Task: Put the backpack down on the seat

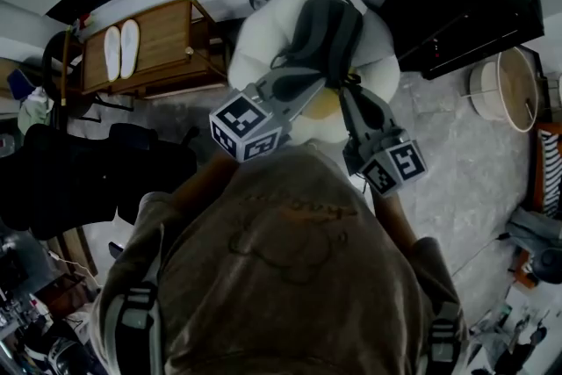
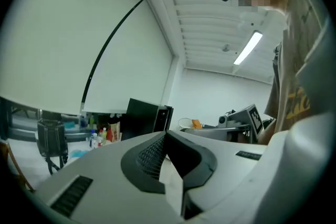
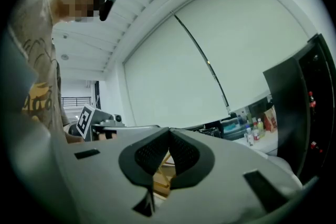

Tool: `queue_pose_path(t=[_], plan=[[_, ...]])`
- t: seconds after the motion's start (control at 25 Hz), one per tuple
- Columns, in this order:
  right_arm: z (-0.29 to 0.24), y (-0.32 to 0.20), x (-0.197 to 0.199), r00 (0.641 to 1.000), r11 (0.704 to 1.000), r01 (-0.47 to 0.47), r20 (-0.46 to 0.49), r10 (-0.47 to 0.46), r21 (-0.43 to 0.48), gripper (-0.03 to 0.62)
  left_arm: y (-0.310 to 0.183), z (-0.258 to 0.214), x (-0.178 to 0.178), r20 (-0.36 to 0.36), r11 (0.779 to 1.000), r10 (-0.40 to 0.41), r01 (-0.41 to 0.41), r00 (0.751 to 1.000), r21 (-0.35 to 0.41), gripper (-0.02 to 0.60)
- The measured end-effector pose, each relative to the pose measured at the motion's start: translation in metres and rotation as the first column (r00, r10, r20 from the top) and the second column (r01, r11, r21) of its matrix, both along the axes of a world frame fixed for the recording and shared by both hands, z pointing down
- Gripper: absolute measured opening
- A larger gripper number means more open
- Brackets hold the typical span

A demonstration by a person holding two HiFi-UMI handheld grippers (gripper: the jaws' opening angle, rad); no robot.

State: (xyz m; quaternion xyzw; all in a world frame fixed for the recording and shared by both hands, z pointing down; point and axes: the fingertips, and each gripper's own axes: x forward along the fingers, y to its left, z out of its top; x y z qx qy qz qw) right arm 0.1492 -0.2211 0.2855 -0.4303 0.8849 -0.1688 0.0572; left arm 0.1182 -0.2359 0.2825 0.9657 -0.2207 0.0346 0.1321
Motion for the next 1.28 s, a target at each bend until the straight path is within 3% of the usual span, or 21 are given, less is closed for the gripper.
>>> queue_pose_path(t=[0.28,1.28], plan=[[-0.012,0.013,-0.003,1.000,0.998,-0.006,0.002,0.006,0.066,-0.001,0.013,-0.015,-0.012,-0.029,0.991,0.008,-0.004,1.000,0.135,0.000],[-0.006,0.017,-0.008,0.999,0.999,-0.032,-0.005,0.032,0.044,-0.002,0.016,-0.009,-0.010,-0.058,0.999,-0.015,0.018,0.998,0.049,0.000]])
